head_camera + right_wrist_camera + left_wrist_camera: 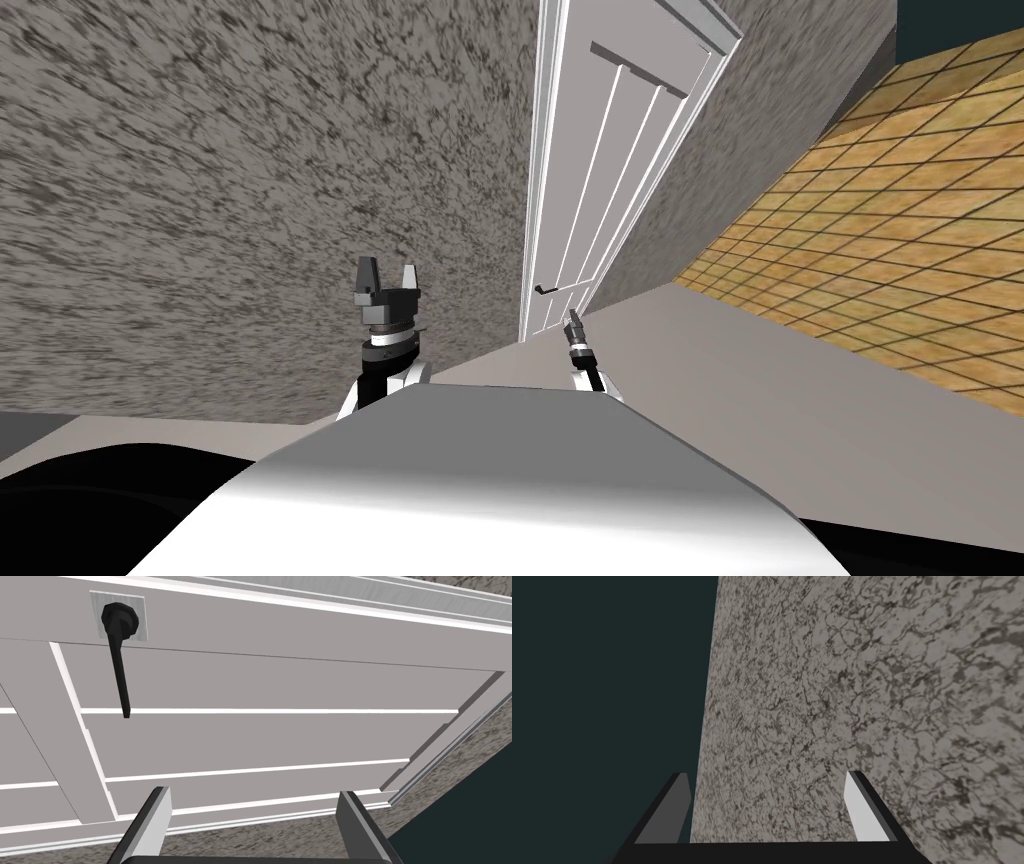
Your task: Pull the door open
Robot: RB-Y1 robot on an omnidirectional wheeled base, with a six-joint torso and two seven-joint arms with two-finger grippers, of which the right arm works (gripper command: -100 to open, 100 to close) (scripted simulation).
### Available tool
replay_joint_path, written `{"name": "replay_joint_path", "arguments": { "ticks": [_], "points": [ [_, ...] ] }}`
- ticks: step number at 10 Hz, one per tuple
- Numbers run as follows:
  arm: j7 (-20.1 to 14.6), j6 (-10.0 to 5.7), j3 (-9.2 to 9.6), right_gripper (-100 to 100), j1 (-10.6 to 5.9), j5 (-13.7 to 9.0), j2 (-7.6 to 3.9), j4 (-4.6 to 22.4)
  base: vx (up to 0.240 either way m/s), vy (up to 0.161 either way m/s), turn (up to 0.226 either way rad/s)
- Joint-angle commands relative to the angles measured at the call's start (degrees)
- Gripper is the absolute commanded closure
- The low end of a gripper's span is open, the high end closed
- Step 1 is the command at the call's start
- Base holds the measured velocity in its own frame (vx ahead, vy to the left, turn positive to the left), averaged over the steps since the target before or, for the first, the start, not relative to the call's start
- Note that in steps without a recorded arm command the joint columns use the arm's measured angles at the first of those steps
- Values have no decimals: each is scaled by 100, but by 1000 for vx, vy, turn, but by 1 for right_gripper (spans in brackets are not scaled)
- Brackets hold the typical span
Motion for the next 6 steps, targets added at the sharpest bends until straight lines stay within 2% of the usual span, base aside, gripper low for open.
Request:
{"name": "replay_joint_path", "arguments": {
  "ticks": [1, 2, 4, 5, 6],
  "points": [
    [-80, -93, 27, -100, -113, -18, -58, 286, 65, -87, 176],
    [-80, -93, 27, -100, -113, -18, -58, 373, 45, -60, 60],
    [-161, -200, 56, -100, -273, -38, -116, 764, 33, -57, 154],
    [-161, -200, 56, -100, -273, -38, -116, 790, 41, -55, 74],
    [-200, -251, 71, -100, -351, -48, -144, 993, 45, -40, 113]
  ]
}}
